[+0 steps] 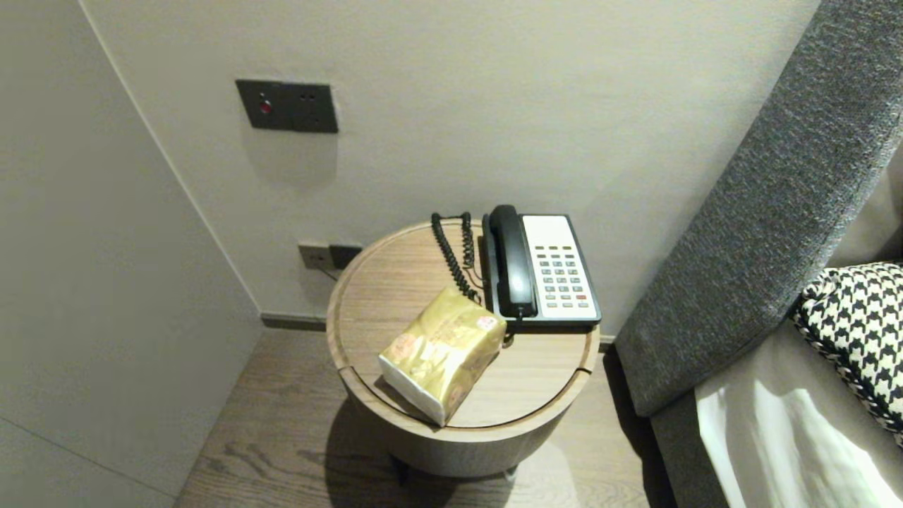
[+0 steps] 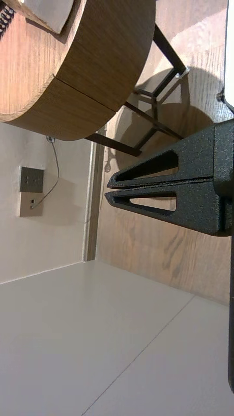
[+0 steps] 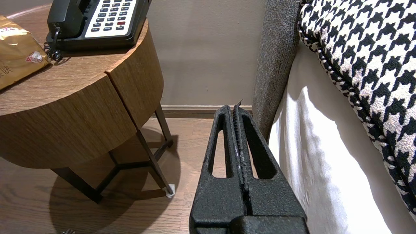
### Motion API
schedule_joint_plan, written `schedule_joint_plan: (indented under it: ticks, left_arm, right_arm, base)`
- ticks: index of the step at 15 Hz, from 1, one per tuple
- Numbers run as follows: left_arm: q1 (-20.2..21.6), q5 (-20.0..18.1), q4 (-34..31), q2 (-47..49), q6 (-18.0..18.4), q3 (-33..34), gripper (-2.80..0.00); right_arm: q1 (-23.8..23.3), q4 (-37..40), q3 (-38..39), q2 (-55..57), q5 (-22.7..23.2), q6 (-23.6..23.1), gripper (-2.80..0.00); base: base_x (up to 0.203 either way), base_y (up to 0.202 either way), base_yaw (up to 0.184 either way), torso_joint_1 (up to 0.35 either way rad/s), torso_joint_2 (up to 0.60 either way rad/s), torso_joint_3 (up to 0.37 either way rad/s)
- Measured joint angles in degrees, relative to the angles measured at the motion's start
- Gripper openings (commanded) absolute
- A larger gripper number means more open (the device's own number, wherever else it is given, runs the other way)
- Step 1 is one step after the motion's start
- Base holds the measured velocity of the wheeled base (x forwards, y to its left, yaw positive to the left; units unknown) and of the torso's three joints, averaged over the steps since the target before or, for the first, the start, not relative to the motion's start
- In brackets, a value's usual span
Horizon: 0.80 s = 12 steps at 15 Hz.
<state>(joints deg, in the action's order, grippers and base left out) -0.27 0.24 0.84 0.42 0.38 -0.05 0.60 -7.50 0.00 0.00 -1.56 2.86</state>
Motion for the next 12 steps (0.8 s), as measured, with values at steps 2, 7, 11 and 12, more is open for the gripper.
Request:
schedule_joint_plan:
  ticks: [2,7,11,12]
  left_arm:
    - [0.0,0.0,-0.1,-0.2,0.0,0.0,-2.8]
    - [0.0,0.0,-0.1,-0.4,0.0,0.0,-2.8]
    - [0.0,0.0,-0.2,-0.4,0.0,0.0,-2.8]
    - [0.0,0.0,-0.2,-0.4,0.0,0.0,-2.8]
  right_arm:
    - [0.0,0.0,0.0,0.0,0.0,0.0,-2.8]
    - [0.0,0.0,0.0,0.0,0.0,0.0,-2.8]
    - [0.0,0.0,0.0,0.0,0.0,0.2,-2.8]
    - [0.0,0.0,0.0,0.0,0.0,0.1,-2.8]
  base:
    - [0.0,0.0,0.0,0.0,0.0,0.0]
    - [0.0,0.0,0.0,0.0,0.0,0.0]
    - [0.0,0.0,0.0,0.0,0.0,0.0]
    - [0.0,0.0,0.0,0.0,0.0,0.0]
